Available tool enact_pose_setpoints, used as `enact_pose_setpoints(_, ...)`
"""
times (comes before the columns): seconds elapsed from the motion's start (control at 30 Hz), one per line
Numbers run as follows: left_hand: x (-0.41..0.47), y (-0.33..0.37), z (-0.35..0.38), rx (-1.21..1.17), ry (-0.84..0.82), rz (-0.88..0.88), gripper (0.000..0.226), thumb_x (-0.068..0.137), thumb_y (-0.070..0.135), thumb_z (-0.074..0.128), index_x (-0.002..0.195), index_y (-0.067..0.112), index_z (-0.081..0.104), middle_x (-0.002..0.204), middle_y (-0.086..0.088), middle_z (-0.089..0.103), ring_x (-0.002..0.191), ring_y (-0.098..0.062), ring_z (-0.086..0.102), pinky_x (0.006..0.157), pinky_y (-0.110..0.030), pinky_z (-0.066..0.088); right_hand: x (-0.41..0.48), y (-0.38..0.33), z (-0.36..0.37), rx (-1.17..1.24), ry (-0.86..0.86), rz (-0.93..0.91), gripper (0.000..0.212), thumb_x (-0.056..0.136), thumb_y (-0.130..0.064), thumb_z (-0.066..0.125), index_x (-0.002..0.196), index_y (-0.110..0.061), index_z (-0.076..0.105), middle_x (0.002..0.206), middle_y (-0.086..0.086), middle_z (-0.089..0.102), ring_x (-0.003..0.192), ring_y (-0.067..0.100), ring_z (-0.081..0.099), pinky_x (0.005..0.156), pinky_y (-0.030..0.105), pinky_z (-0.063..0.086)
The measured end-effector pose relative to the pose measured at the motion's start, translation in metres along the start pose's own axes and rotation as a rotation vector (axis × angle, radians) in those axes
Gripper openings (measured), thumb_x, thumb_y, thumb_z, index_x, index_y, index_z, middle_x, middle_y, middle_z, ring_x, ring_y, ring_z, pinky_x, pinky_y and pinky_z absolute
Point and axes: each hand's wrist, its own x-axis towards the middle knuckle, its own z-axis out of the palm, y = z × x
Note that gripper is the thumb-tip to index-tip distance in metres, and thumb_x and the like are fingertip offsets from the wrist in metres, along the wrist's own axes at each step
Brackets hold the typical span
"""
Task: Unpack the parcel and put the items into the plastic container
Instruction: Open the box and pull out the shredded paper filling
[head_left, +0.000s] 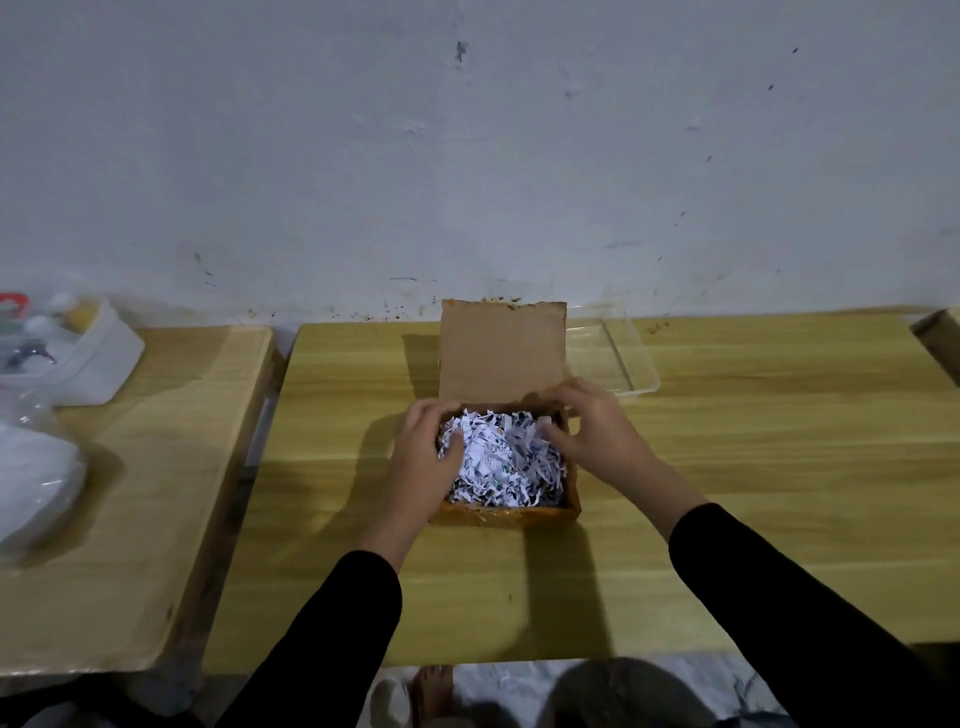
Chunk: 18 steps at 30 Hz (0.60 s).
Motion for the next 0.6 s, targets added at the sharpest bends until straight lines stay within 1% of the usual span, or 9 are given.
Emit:
enact_pose_setpoints(0.03, 0.001, 0.005, -0.002, 0.095, -0.138, 0.087, 0.040, 0.091, 0.022, 0.057, 0.130, 0.017, 0.050, 0.129, 0.004, 0.044, 0.119, -0.009, 0.042, 0.096, -0.014, 0.032, -0.001, -0.002, 0.002, -0.062, -0.140, -0.045, 0.043, 0.079, -0.018, 0.070, 0.119, -0.009, 0.059, 0.119, 0.010, 0.057, 0.105, 0.021, 0.055, 0.095, 0.035, 0.047)
enact_pose_setpoints(0.1, 0.008, 0.007, 0.001, 0.343, -0.388, 0.187, 0.062, 0.085, 0.036, 0.062, 0.139, 0.016, 0.038, 0.140, 0.001, 0.038, 0.130, -0.015, 0.035, 0.103, -0.025, 0.031, 0.000, -0.004, 0.013, -0.214, -0.354, -0.090, 0.060, 0.076, -0.024, 0.072, 0.128, -0.008, 0.048, 0.131, 0.013, 0.047, 0.122, 0.028, 0.043, 0.103, 0.037, 0.039)
enact_pose_setpoints(0.17, 0.017, 0.007, 0.009, 0.586, -0.569, 0.176, 0.086, 0.078, 0.045, 0.066, 0.146, 0.013, 0.023, 0.148, -0.004, 0.028, 0.136, -0.023, 0.025, 0.109, -0.033, 0.029, 0.002, -0.005, 0.023, -0.321, -0.465, -0.077, 0.075, 0.073, -0.026, 0.073, 0.135, -0.006, 0.037, 0.138, 0.015, 0.037, 0.130, 0.031, 0.031, 0.108, 0.037, 0.032)
enact_pose_setpoints(0.2, 0.020, 0.005, 0.013, 0.655, -0.628, 0.146, 0.097, 0.076, 0.049, 0.068, 0.147, 0.012, 0.015, 0.150, -0.007, 0.023, 0.138, -0.025, 0.022, 0.111, -0.035, 0.028, 0.004, -0.005, 0.028, -0.358, -0.496, -0.055, 0.082, 0.071, -0.027, 0.074, 0.137, -0.006, 0.031, 0.141, 0.015, 0.033, 0.132, 0.032, 0.027, 0.110, 0.037, 0.029)
enact_pose_setpoints(0.27, 0.025, 0.004, 0.020, 0.714, -0.683, 0.107, 0.112, 0.071, 0.054, 0.071, 0.148, 0.008, 0.004, 0.152, -0.010, 0.018, 0.139, -0.028, 0.019, 0.113, -0.037, 0.025, 0.006, -0.006, 0.036, -0.406, -0.538, -0.013, 0.093, 0.070, -0.031, 0.075, 0.141, -0.005, 0.021, 0.142, 0.016, 0.029, 0.132, 0.035, 0.025, 0.111, 0.039, 0.028)
enact_pose_setpoints(0.37, 0.033, 0.002, 0.027, 0.761, -0.736, 0.071, 0.121, 0.066, 0.058, 0.073, 0.148, 0.006, 0.000, 0.152, -0.012, 0.017, 0.139, -0.032, 0.018, 0.113, -0.039, 0.022, 0.010, -0.004, 0.050, -0.429, -0.570, 0.025, 0.100, 0.070, -0.032, 0.076, 0.144, -0.009, 0.012, 0.139, 0.017, 0.032, 0.127, 0.037, 0.031, 0.108, 0.044, 0.034)
enact_pose_setpoints(0.47, 0.037, -0.001, 0.036, 0.792, -0.789, 0.065, 0.116, 0.068, 0.051, 0.075, 0.147, 0.005, 0.004, 0.146, -0.015, 0.022, 0.135, -0.035, 0.026, 0.110, -0.040, 0.027, 0.015, -0.003, 0.057, -0.445, -0.590, 0.049, 0.100, 0.071, -0.031, 0.074, 0.145, -0.014, 0.009, 0.136, 0.018, 0.032, 0.126, 0.040, 0.033, 0.104, 0.049, 0.038)
enact_pose_setpoints(0.6, 0.038, -0.010, 0.044, 0.836, -0.771, 0.106, 0.106, 0.072, 0.036, 0.076, 0.145, 0.005, 0.006, 0.142, -0.015, 0.023, 0.129, -0.036, 0.032, 0.107, -0.040, 0.032, 0.019, -0.003, 0.062, -0.446, -0.610, 0.070, 0.094, 0.072, -0.030, 0.073, 0.143, -0.014, 0.013, 0.132, 0.017, 0.032, 0.122, 0.041, 0.035, 0.098, 0.052, 0.041)
